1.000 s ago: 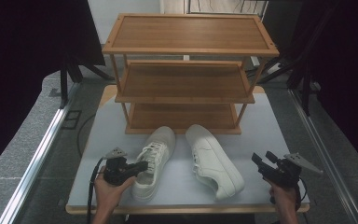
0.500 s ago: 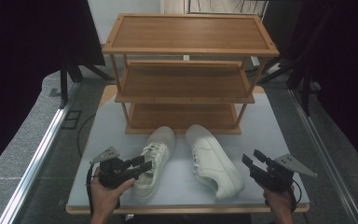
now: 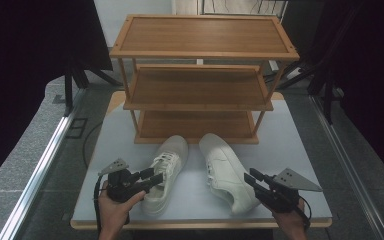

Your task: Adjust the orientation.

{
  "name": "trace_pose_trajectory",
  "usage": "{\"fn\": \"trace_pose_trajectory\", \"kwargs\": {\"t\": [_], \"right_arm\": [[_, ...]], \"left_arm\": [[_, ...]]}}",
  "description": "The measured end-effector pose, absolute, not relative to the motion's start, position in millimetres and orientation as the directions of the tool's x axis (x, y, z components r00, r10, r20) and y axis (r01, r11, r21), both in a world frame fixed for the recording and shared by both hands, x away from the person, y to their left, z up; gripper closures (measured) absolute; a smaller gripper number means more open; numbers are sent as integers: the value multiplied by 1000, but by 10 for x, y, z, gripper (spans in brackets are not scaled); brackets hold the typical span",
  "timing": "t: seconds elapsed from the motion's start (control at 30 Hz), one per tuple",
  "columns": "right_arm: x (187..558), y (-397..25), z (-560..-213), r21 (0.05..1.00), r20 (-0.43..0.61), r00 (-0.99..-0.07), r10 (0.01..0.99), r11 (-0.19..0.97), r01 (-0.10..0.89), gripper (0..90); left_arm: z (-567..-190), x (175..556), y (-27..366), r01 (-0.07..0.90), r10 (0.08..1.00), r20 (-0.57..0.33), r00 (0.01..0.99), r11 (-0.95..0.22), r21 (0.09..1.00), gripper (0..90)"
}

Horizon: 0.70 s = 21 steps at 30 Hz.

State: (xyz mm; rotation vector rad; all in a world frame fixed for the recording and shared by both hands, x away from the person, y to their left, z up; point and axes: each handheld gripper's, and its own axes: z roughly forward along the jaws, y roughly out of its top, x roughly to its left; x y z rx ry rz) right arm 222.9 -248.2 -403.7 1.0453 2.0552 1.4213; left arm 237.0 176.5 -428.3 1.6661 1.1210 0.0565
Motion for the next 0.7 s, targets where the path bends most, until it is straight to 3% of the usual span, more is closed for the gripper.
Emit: {"fn": "trace_pose_trajectory", "kwargs": {"t": [0.3,0.7], "right_arm": [[2204,-2214,-4107,890,30,-710,703,305,339,858],[2218,-2013,-4314,837,27,-757,653,399,374,868]], "left_arm": [[-4302,2341,1730,649,684,-474,554,2,761,470],[-4341,2367,1748,666,692,-481,538,0,746,469]]}}
